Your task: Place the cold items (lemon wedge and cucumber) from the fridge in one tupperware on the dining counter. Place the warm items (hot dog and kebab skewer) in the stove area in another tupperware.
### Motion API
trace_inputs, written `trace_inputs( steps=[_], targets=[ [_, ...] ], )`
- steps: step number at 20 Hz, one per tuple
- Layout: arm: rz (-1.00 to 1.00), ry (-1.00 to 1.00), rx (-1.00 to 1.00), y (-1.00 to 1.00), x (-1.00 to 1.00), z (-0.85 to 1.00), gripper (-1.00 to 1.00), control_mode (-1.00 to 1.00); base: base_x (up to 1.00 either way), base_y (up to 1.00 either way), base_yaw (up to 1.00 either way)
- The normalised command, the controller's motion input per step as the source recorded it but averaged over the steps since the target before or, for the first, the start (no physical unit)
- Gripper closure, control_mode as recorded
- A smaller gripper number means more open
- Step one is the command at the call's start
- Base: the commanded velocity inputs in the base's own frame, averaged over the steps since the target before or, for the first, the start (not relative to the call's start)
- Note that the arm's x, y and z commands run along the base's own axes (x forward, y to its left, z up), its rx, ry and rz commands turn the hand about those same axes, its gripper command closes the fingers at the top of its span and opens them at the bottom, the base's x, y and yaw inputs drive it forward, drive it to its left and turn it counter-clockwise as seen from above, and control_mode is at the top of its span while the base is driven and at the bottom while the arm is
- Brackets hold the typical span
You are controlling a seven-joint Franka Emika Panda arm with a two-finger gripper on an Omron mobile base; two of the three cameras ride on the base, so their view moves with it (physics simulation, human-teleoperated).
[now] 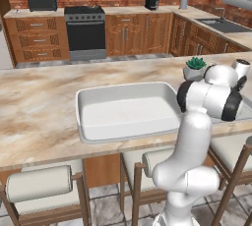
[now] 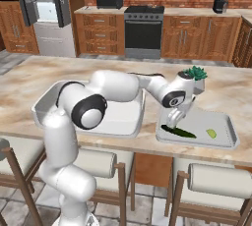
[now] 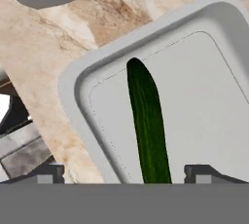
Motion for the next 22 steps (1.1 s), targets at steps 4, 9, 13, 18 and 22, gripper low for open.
trace_inputs(
  steps=[4,9,13,18,22],
  targets=[
    [-0.11,0.0,-0.21,0.64,-0.68,1.0,-1.0,-1.0,0.0,0.0,0.0],
    [-0.29,-0.04,-0.03,0.96,-0.98,0.73,-1.0,-1.0,0.0,0.0,0.0],
    [-0.43,0.01,0.0,0.93,-0.8,0.69,-1.0,-1.0,0.0,0.0,0.0],
    [-0.6,0.0,0.16,0.43,-0.52,0.82,-1.0,-1.0,0.0,0.0,0.0],
    [-0.66,0.03,0.31,0.18,-0.14,0.68,-1.0,-1.0,0.0,0.0,0.0]
  ],
)
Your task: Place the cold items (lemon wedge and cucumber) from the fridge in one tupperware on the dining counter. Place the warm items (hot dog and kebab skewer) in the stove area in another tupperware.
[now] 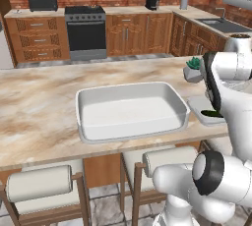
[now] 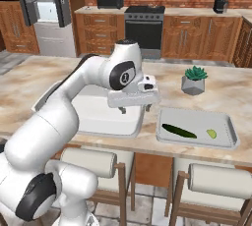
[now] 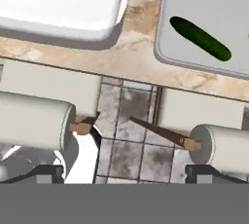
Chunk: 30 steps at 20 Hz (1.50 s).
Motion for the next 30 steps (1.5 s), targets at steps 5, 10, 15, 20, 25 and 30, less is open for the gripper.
trace_inputs(
  steps=[5,10,15,20,25,30],
  targets=[
    [-0.56,-0.06,0.28,0.49,-0.21,0.49,-1.0,-1.0,0.0,0.0,0.0],
    [-0.23,-0.09,0.04,1.0,-0.56,-0.05,-1.0,-1.0,0.0,0.0,0.0],
    [-0.11,-0.24,-0.07,1.0,-0.82,-0.34,-1.0,-1.0,0.0,0.0,0.0],
    [-0.08,-0.07,-0.23,0.93,-0.39,-0.17,-1.0,-1.0,0.0,0.0,0.0],
    [-0.01,0.03,-0.16,0.8,-0.14,-0.02,-1.0,-1.0,0.0,0.0,0.0],
    [0.0,0.0,0.0,0.0,0.0,-0.01,-1.0,-1.0,0.0,0.0,0.0]
  ],
)
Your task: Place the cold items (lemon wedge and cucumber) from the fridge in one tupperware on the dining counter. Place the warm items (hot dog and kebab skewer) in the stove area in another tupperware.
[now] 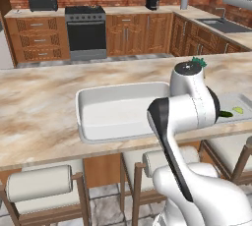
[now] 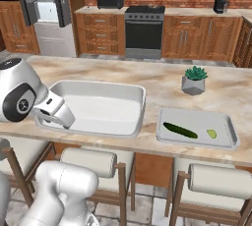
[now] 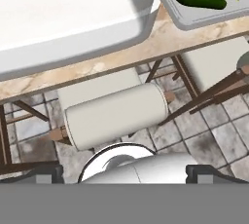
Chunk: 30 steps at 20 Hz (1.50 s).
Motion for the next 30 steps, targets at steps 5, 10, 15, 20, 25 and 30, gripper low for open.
trace_inputs(
  steps=[5,10,15,20,25,30],
  targets=[
    [0.0,0.01,0.0,0.07,-0.12,-0.03,-1.0,-1.0,0.0,0.0,0.0],
    [0.0,0.0,0.0,0.0,0.0,0.0,-1.0,1.0,-0.67,0.45,0.02],
    [0.0,0.0,0.0,0.0,0.0,0.0,-1.0,1.0,-0.59,0.97,0.11],
    [0.0,0.0,0.0,0.0,0.0,0.0,-1.0,1.0,-0.07,1.0,0.05],
    [0.0,0.0,0.0,0.0,0.0,0.0,-1.0,1.0,0.0,1.0,0.0],
    [0.0,0.0,0.0,0.0,0.0,0.0,-1.0,1.0,-0.12,1.0,0.0]
  ],
)
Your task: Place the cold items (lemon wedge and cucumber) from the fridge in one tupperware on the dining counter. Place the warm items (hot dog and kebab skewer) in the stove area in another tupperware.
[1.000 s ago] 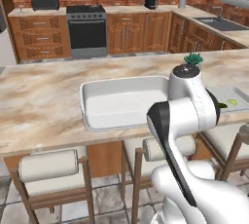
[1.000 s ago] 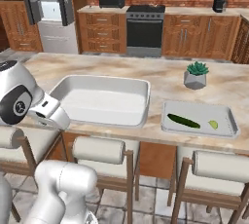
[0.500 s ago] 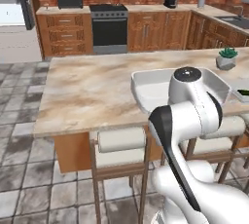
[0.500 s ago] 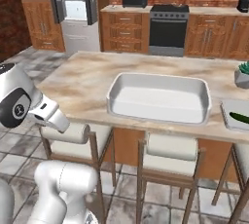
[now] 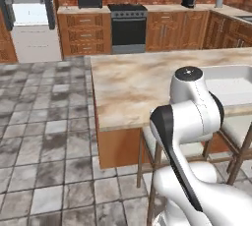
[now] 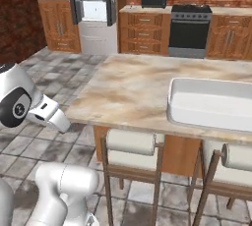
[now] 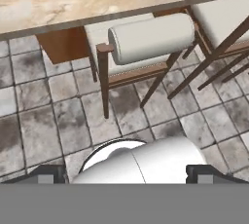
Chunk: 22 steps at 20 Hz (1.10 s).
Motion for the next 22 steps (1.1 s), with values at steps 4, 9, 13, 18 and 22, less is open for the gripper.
trace_inputs(
  steps=[4,9,13,18,22],
  targets=[
    [0.0,0.0,0.0,0.0,0.0,0.0,-1.0,1.0,-0.03,1.0,0.0],
    [0.0,0.0,0.0,0.0,0.0,0.0,-1.0,1.0,-0.03,1.0,0.0],
    [0.0,0.0,0.0,0.0,0.0,0.0,-1.0,1.0,0.11,1.0,0.0],
    [0.0,0.0,0.0,0.0,0.0,0.0,-1.0,1.0,0.56,1.0,0.0],
    [0.0,0.0,0.0,0.0,0.0,0.0,-1.0,1.0,0.98,1.0,-0.13]
  ],
)
